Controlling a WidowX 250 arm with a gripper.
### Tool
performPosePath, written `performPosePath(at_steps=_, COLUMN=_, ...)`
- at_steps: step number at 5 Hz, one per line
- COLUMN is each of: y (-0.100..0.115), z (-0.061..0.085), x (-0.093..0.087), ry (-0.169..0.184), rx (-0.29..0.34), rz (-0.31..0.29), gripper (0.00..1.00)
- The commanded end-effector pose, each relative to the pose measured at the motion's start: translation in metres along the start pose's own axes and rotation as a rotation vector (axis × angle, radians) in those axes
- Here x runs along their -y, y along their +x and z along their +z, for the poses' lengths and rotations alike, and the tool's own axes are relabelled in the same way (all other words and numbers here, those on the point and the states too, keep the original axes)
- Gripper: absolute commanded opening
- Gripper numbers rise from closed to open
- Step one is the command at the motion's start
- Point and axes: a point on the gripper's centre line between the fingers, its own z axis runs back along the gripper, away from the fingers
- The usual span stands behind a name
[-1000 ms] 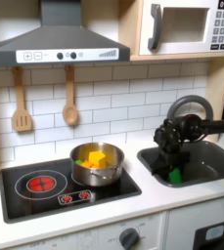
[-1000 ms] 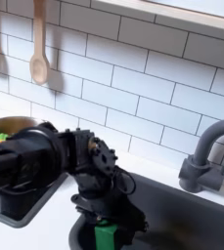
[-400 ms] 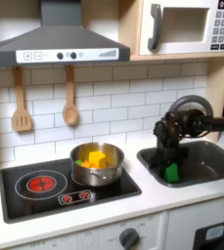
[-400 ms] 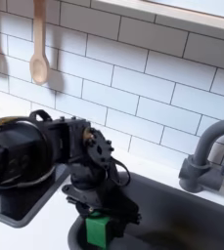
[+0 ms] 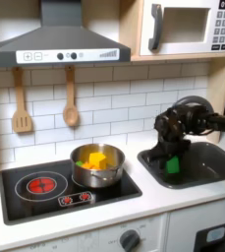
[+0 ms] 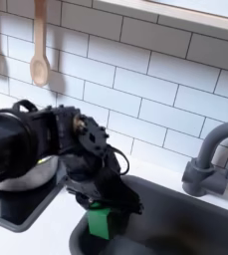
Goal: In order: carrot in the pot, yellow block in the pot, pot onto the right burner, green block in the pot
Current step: 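Put the green block in the pot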
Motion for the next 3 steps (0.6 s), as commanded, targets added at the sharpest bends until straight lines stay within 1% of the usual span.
performPosePath(at_steps=1, y=0.024, z=0.028, x=0.002, ry=0.008, rx=0.095, rz=-0.028, gripper=0.0)
performPosePath(at_steps=2, y=0.031, z=0.04, x=-0.002, ry=0.019, rx=0.119, rz=-0.022, gripper=0.0)
performPosePath(at_steps=3, y=0.036, z=0.047, x=-0.004, ry=0.02, rx=0.132, rz=-0.014, gripper=0.0)
